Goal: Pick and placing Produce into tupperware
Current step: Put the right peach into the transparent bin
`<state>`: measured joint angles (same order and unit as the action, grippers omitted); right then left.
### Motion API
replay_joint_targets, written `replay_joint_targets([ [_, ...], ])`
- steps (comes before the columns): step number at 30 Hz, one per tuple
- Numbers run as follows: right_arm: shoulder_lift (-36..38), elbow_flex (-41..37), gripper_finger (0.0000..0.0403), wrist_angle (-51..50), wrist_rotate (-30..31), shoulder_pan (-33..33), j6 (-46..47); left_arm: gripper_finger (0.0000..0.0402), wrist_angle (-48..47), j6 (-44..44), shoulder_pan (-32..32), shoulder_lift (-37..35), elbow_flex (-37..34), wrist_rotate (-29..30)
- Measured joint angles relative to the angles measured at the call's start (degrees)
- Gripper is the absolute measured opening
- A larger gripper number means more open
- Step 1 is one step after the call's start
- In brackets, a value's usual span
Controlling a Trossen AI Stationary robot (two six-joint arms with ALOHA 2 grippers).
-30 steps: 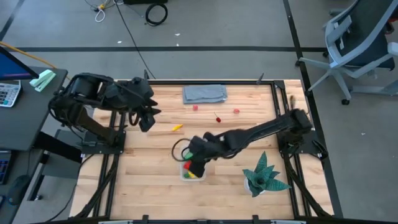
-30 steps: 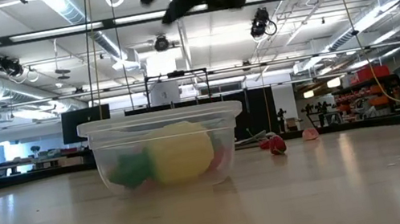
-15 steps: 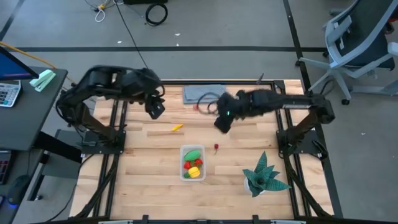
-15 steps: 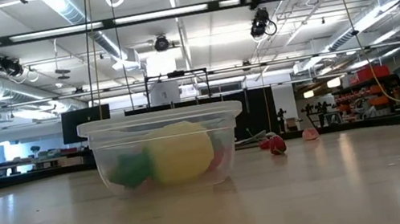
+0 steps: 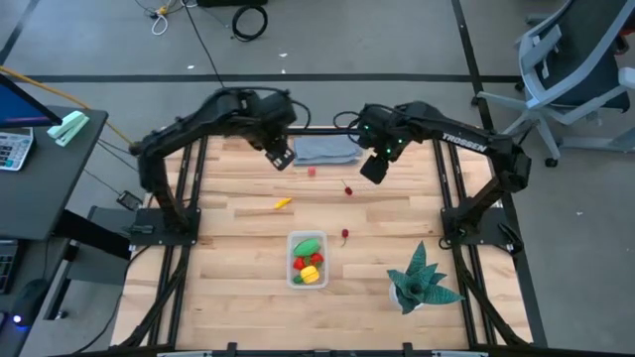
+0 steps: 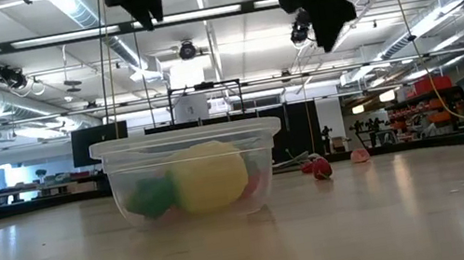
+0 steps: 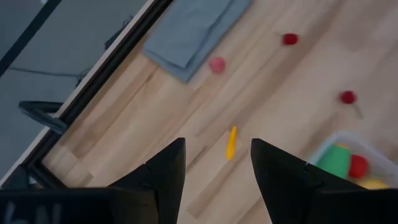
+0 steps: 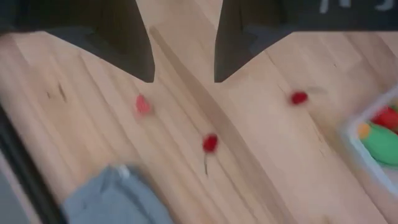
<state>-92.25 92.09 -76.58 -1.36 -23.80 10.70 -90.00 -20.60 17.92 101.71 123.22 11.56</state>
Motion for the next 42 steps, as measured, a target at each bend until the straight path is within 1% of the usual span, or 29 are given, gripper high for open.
replay_joint_targets([
  [3,-0.02,-5.03,0.0176,0.48,-0.03,-0.90,-3.74,0.0190,0.05,1.40,1.94,3.20,0.00,-0.06],
  [6,-0.06,-12.20,0.0176,4.08,0.52,-1.00,-6.11,0.0190,0.09,1.93,3.56,6.18,0.00,-1.51],
  [11,-0.13,-23.65,0.0176,14.91,2.39,-1.56,-6.55,0.0190,0.57,3.18,5.20,10.29,0.00,-2.42],
  [16,-0.17,-29.90,0.0176,23.80,3.87,-3.29,-8.14,0.0190,1.03,5.23,6.52,12.94,0.00,-2.50],
  [19,-0.15,-31.16,0.0176,25.79,3.84,-5.29,-7.95,0.0190,1.79,6.32,7.55,13.73,0.00,-2.76],
  [22,-0.17,-31.64,0.0176,27.65,3.79,-7.78,-6.80,0.0190,2.99,6.75,8.80,13.70,0.00,-4.53],
  [26,-0.15,-31.64,0.0176,31.41,-0.15,-10.62,-5.84,0.0190,4.32,6.91,10.13,13.69,0.00,-5.86],
  [28,-0.15,-31.63,0.0176,32.25,-0.89,-11.26,-5.77,0.0190,4.29,7.74,10.66,13.69,0.00,-6.19],
  [35,-0.42,-31.62,0.0176,32.55,-2.29,-11.68,-4.76,0.0189,4.50,9.65,11.33,13.69,0.00,-7.07],
  [42,-5.95,-31.62,0.0176,32.96,-1.93,-11.29,-4.26,0.0190,4.57,10.57,11.50,13.69,0.00,-7.09],
])
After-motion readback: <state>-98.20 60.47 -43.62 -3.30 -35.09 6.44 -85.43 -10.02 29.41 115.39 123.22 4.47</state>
